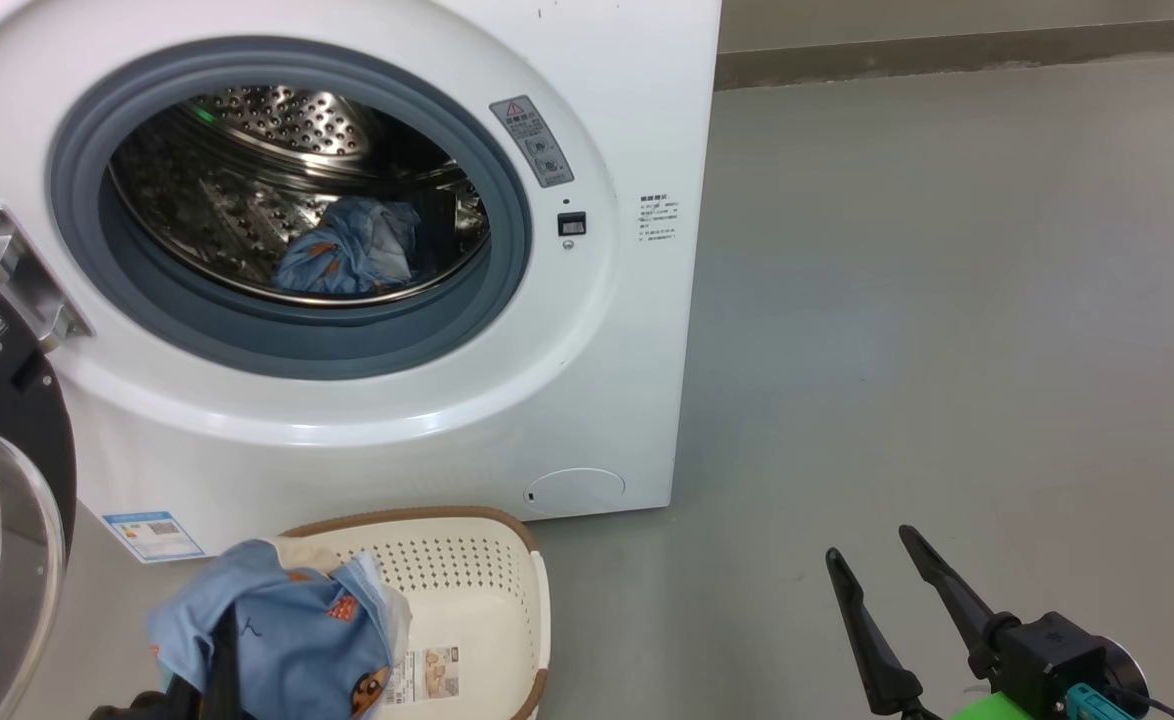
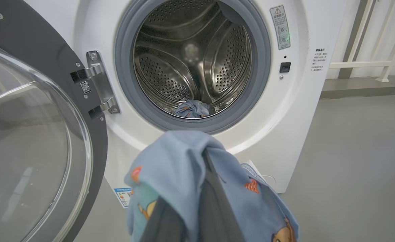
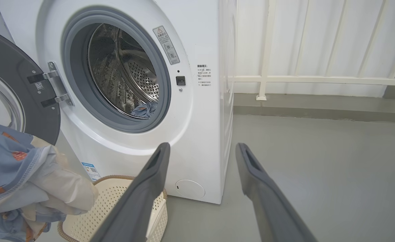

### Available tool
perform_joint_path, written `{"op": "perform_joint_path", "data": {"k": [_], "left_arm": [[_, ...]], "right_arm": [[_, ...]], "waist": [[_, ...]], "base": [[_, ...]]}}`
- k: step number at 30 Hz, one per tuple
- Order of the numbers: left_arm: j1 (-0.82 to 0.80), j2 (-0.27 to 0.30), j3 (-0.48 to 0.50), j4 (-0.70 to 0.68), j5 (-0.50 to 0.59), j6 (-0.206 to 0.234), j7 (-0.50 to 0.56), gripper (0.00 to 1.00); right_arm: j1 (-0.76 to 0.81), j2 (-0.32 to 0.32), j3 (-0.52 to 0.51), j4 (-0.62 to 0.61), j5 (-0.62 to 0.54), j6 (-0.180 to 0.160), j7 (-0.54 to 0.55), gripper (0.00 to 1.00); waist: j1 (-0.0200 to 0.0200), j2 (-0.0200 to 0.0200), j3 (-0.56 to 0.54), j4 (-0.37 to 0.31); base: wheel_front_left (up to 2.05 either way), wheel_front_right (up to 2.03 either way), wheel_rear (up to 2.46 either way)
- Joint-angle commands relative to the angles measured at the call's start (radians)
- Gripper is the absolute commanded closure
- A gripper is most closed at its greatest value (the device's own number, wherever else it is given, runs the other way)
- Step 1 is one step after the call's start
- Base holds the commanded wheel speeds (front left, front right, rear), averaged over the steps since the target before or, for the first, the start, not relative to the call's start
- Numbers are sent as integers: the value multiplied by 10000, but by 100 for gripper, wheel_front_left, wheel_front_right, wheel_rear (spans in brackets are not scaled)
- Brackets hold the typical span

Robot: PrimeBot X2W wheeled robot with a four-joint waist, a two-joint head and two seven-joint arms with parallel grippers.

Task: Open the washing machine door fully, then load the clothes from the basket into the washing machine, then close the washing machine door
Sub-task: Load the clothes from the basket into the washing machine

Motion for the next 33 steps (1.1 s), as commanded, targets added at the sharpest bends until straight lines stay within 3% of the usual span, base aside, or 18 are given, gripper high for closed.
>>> {"op": "perform_joint_path", "data": {"k": [1,20,29,33], "left_arm": [[-279,237,353,-293,50,84,-41,100],[-1277,20,149,416,-31,-42,-210,100],[-3284,-54,356,2097,-475,-603,-285,100],[-4882,79,526,3393,-802,-1127,-155,100]], "right_arm": [[-93,-17,225,-305,-3,16,4,0],[-247,-16,247,-580,-57,16,85,0],[-852,-15,533,-738,-44,16,-59,0],[-1442,-15,771,-721,14,16,-259,0]], "waist": [[0,0,3,-3],[0,0,443,139],[0,0,1730,-248],[0,0,2844,-630]], "base": [[0,0,0],[0,0,0],[0,0,0],[0,0,0]]}}
